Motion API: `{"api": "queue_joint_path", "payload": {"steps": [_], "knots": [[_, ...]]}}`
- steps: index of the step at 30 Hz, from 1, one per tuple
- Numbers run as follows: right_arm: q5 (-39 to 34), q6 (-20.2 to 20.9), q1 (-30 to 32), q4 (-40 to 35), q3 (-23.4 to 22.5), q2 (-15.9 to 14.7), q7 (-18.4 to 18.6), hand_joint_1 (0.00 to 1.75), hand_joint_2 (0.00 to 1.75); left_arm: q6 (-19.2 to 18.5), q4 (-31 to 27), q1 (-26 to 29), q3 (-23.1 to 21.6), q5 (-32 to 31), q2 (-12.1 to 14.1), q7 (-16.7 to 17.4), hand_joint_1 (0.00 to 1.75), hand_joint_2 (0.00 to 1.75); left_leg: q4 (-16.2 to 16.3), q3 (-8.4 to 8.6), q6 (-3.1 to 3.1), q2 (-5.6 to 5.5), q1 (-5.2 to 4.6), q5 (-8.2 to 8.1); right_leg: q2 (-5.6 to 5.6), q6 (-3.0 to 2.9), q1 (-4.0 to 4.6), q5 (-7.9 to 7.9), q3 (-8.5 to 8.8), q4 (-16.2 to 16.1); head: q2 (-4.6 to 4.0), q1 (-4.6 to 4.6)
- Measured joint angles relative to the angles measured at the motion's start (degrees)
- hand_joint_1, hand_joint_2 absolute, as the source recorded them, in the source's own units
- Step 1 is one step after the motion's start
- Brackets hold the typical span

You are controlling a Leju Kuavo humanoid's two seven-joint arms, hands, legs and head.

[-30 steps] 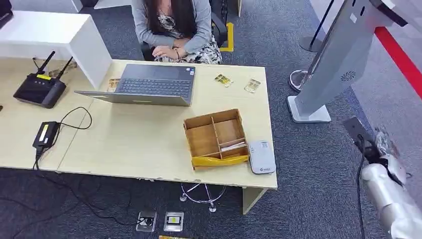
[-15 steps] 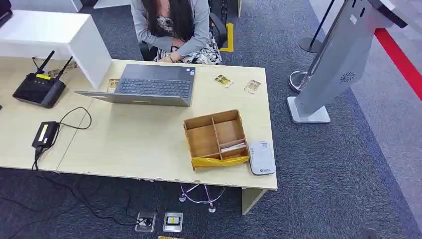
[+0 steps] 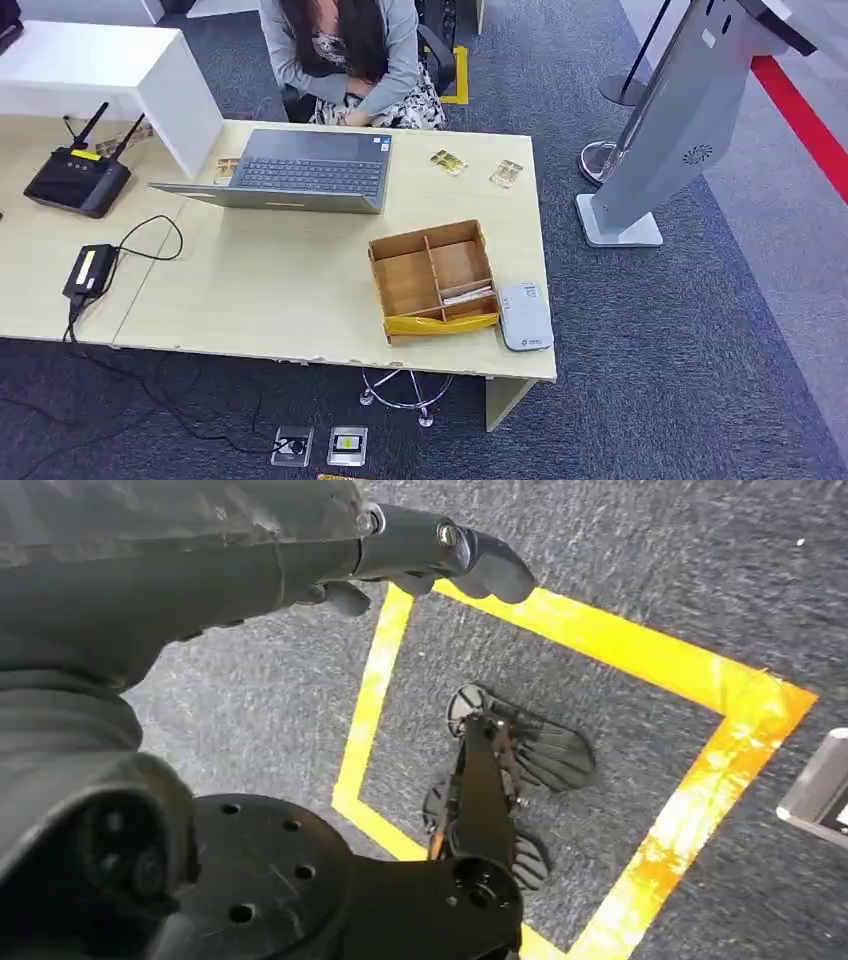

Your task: Pass the card to the sensor for recognition and then transmit it.

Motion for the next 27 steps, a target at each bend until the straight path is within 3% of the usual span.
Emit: {"api": "queue_joint_path", "payload": {"steps": [10, 18, 21, 27], "knots": [[3.2, 1.0, 0.1, 0.0, -0.6, 1.6, -3.3, 0.00, 0.00, 2.0, 0.0, 0.0, 0.0, 0.0, -1.0, 1.4, 0.00, 0.00, 0.0, 0.00, 0.00, 0.01, 0.00, 0.00, 0.01, 0.01, 0.00, 0.01, 0.00, 0.0, 0.02, -0.02], [4.2, 0.9, 0.1, 0.2, -0.5, 2.1, -3.1, 0.00, 0.00, 3.3, 0.0, 0.0, 0.0, -0.5, -1.8, 2.5, 0.00, 0.00, 0.0, 0.00, 0.00, 0.02, 0.00, 0.00, 0.02, 0.01, -0.01, 0.01, 0.00, 0.0, 0.00, -0.02], [4.0, 0.7, 0.1, 0.4, -0.5, 2.1, -2.6, 0.00, 0.00, 1.5, 0.0, 0.0, 0.0, -0.8, -1.8, 3.4, 0.00, 0.00, 0.0, 0.00, 0.00, 0.02, 0.00, 0.00, 0.02, 0.01, -0.01, 0.01, 0.00, 0.0, 0.00, -0.02], [3.3, -0.1, 0.1, 0.4, -0.5, 2.1, -1.8, 0.00, 0.00, 2.0, 0.0, 0.0, 0.0, 0.6, -1.7, 4.0, 0.00, 0.00, 0.0, 0.01, 0.00, 0.02, 0.00, 0.00, 0.03, 0.01, -0.01, 0.01, 0.00, 0.0, 0.00, -0.02]]}}
